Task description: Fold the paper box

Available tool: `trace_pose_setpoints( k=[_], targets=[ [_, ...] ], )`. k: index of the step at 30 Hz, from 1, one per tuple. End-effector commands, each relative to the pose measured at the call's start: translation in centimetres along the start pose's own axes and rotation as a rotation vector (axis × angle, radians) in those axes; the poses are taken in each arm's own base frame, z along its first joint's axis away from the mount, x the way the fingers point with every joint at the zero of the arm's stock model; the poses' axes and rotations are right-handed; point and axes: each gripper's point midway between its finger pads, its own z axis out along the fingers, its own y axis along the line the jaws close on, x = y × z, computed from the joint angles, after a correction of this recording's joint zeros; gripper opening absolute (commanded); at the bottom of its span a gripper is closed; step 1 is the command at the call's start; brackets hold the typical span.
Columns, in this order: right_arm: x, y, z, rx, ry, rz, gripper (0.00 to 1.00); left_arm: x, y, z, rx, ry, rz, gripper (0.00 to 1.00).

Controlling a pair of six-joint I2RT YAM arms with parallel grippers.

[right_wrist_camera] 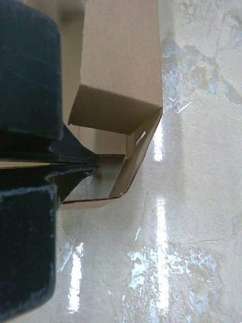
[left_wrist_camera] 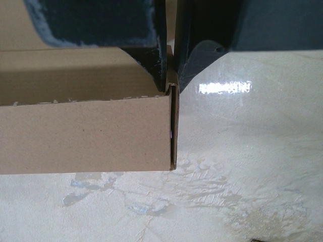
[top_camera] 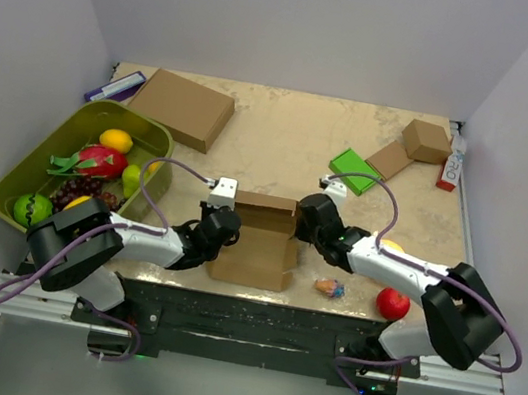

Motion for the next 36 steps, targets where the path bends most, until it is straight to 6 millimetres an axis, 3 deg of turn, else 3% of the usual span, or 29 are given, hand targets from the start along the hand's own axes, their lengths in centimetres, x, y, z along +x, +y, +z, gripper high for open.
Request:
trace_pose_setpoints(
  k=[1,9,18,28,32,36],
  targets=[
    [-0.3,0.0,0.5,-0.007,-0.030,0.014,0.00,0.3,-0.2,-0.2,0.002,0.013,0.013,0.00],
    [-0.3,1.9,1.5,-0.077,-0.024,0.016,0.00,0.4,-0.4,-0.2,0.006,0.014,0.016,0.00],
    [0.3,2.3,2.2,-0.102,-0.020,0.015,0.00,0.4,-0.6,-0.2,0.008,0.015,0.017,0.00],
    [3.6,0.4,4.2,-0.025,0.056,0.005,0.00,0.3,-0.6,-0.2,0.005,0.013,0.019,0.00],
    [3.0,1.0,3.1,-0.064,0.052,0.001,0.00,0.4,-0.5,-0.2,-0.001,0.018,0.030,0.00],
    [0.7,3.0,0.0,-0.173,0.047,-0.049,0.05,0.4,-0.3,-0.1,-0.022,0.026,0.055,0.00]
  ],
)
